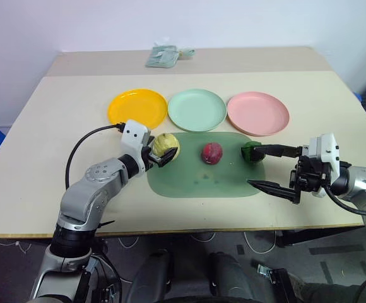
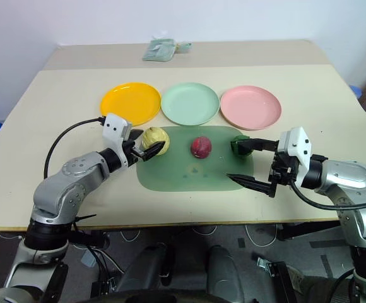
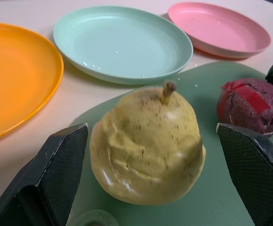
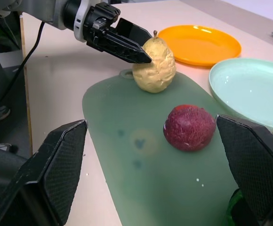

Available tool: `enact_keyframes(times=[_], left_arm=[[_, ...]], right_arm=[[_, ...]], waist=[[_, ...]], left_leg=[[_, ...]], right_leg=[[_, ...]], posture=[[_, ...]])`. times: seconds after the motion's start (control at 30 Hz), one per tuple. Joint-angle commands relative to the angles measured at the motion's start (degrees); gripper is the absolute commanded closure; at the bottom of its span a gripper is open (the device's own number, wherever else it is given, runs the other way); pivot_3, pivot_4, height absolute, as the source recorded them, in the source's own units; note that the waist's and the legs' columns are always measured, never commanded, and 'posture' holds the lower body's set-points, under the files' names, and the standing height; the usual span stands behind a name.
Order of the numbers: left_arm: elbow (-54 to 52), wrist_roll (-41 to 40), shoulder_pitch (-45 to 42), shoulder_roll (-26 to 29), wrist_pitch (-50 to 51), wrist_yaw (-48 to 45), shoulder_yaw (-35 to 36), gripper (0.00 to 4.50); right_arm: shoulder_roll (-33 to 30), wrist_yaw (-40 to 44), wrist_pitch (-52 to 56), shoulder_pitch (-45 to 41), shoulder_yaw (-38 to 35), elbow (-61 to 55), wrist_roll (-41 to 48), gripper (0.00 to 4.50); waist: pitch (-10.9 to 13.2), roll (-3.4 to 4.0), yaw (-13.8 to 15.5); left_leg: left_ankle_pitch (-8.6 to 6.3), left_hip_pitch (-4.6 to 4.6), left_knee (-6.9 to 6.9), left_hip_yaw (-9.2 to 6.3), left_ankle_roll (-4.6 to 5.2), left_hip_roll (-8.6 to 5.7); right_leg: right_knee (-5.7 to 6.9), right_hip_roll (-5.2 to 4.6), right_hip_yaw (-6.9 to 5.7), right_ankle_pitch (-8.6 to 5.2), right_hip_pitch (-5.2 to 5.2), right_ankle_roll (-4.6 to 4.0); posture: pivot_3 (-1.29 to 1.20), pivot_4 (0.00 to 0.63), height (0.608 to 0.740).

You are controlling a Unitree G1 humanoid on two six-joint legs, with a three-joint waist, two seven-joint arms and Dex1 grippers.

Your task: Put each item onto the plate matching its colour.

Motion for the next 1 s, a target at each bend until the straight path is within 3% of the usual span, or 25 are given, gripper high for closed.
enact_keyframes(times=[0.03,0.2,0.33,0.5,0.6,0.7,1.0], left_arm=[[1.3,1.7,-2.2,-0.7,0.1,-0.1,-1.0,0.00],[5.4,4.5,-3.7,-3.6,-0.6,0.8,-2.6,0.00],[5.9,5.8,-3.3,-4.9,-0.9,0.8,-3.0,1.08],[7.0,9.1,-4.0,-6.4,-4.7,3.9,-0.9,1.14],[10.7,10.4,-8.6,-10.0,-8.2,11.5,4.9,1.14],[21.7,12.1,-16.7,-11.8,-15.4,18.5,11.1,1.14],[59.2,16.6,-34.5,-11.8,-37.4,22.5,15.3,1.14]], right_arm=[[0.4,-0.3,-1.0,0.1,-1.2,-0.9,0.3,0.04],[0.5,-0.9,-1.1,0.8,-1.5,-1.4,0.4,0.04],[0.5,-1.3,-1.0,1.3,-1.8,-1.9,0.5,0.00],[0.6,-2.1,-0.9,1.9,-2.2,-2.5,0.7,0.00],[1.0,-3.0,-1.2,1.1,-1.9,-2.2,0.4,0.00],[2.5,-5.1,-1.7,-1.5,-0.9,-1.5,-0.2,0.00],[10.9,-15.7,-3.6,-14.8,5.7,5.9,-8.6,0.00]], waist=[[0.0,0.00,0.1],[0.0,-0.01,0.2],[0.0,-0.01,0.0],[0.0,-0.02,0.1],[0.0,-0.07,0.3],[0.1,-0.17,0.6],[0.1,-0.23,1.6]], left_leg=[[0.00,0.00,0.02,0.00,0.00,0.00],[0.00,0.00,0.03,0.00,0.00,-0.03],[0.00,0.03,0.03,0.00,0.00,-0.03],[0.02,0.05,0.04,0.00,-0.02,-0.03],[0.02,0.05,0.06,-0.01,-0.02,-0.03],[0.03,0.02,0.13,-0.04,-0.05,-0.03],[0.13,-0.02,0.14,0.00,-0.17,-0.13]], right_leg=[[0.04,0.00,0.00,0.00,0.00,0.00],[0.04,0.00,-0.01,0.00,0.00,0.00],[0.10,-0.01,0.00,0.00,0.00,0.01],[0.14,0.00,0.00,0.00,0.00,0.01],[0.15,-0.01,0.00,0.01,0.00,0.01],[0.23,0.02,-0.05,0.04,-0.03,0.07],[0.34,0.15,-0.11,0.12,-0.15,0.21]], posture=[[0.00,0.150,0.740],[0.00,0.150,0.740],[0.00,0.150,0.740],[0.00,0.150,0.740],[0.00,0.150,0.740],[0.00,0.150,0.740],[0.00,0.150,0.740]])
